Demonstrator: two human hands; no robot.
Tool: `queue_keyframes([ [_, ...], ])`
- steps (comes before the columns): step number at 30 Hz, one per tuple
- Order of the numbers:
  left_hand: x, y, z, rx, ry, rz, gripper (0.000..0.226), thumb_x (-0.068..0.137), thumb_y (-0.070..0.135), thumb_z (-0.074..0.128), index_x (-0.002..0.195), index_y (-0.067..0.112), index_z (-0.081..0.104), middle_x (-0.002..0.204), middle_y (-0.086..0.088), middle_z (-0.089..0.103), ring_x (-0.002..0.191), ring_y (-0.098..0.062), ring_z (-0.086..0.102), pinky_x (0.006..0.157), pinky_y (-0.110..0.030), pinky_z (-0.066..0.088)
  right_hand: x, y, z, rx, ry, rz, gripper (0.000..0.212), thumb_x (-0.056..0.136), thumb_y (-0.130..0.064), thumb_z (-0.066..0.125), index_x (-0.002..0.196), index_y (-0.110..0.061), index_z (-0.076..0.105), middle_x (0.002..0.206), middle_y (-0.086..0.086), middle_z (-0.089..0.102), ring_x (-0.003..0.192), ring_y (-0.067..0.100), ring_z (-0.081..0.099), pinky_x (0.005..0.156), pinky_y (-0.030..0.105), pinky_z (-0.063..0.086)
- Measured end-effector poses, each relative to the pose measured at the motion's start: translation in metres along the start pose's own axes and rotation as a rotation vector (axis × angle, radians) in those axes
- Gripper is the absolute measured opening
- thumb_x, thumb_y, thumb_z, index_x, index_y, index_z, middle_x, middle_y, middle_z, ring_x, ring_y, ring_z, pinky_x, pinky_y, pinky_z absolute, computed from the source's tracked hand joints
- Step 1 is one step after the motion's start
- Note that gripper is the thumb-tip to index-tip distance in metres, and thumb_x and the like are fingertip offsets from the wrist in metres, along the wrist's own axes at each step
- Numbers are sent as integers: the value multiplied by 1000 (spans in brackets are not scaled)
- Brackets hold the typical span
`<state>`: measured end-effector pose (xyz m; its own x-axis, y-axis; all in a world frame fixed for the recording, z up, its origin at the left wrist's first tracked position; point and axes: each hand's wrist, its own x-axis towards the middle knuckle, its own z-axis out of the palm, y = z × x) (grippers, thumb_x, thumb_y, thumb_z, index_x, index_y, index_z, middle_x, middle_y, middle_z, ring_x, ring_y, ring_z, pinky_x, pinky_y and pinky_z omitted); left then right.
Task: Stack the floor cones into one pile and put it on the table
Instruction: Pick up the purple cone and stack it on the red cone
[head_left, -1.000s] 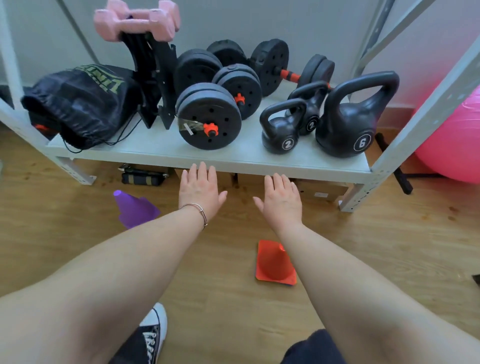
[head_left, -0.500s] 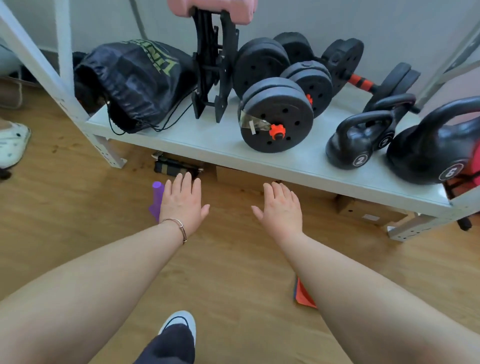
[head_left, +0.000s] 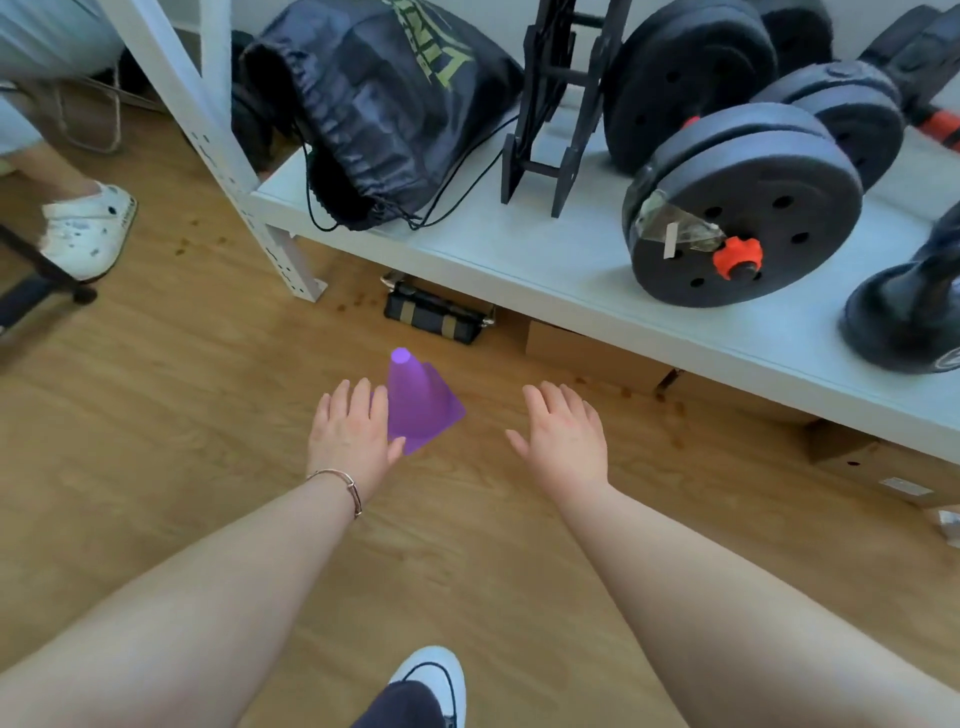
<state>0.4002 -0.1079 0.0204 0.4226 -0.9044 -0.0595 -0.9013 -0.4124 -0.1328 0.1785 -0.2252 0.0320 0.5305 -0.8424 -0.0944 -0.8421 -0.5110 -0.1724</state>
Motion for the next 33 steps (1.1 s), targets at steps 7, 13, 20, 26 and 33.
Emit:
queue_keyframes([
  [7,39,-33,38,7,-84,-15,78,76,49,68,138,10,42,140,-16,47,135,-35,40,110,-52,32,59,-48,30,-6,-50,-68,54,90,-48,55,135,-21,43,128,4,55,118,30,50,94,42,42],
  [13,74,-39,60,-57,-159,2,73,80,46,63,140,13,37,130,-10,51,125,-29,48,107,-47,36,96,-72,57,-37,-211,-225,57,88,-47,60,136,-23,41,133,5,56,125,30,47,100,43,39],
  [20,90,-33,78,-198,-267,-47,68,85,46,59,142,19,31,130,-7,56,117,-29,56,95,-39,41,123,-74,72,65,-419,-213,70,91,-36,61,151,-25,26,150,5,43,131,33,44,105,45,38],
  [26,96,-30,82,-535,-398,-117,62,81,37,69,131,15,39,117,-12,65,103,-35,62,75,-35,43,137,-75,73,249,-477,-198,56,95,-26,52,147,-24,32,137,3,56,117,31,58,88,36,50],
  [33,82,-21,73,-770,-418,-139,68,73,29,79,131,18,45,122,-5,65,113,-24,61,92,-34,48,119,-59,63,298,-445,-171,46,94,-30,57,138,-25,46,123,10,65,107,32,62,83,38,52],
])
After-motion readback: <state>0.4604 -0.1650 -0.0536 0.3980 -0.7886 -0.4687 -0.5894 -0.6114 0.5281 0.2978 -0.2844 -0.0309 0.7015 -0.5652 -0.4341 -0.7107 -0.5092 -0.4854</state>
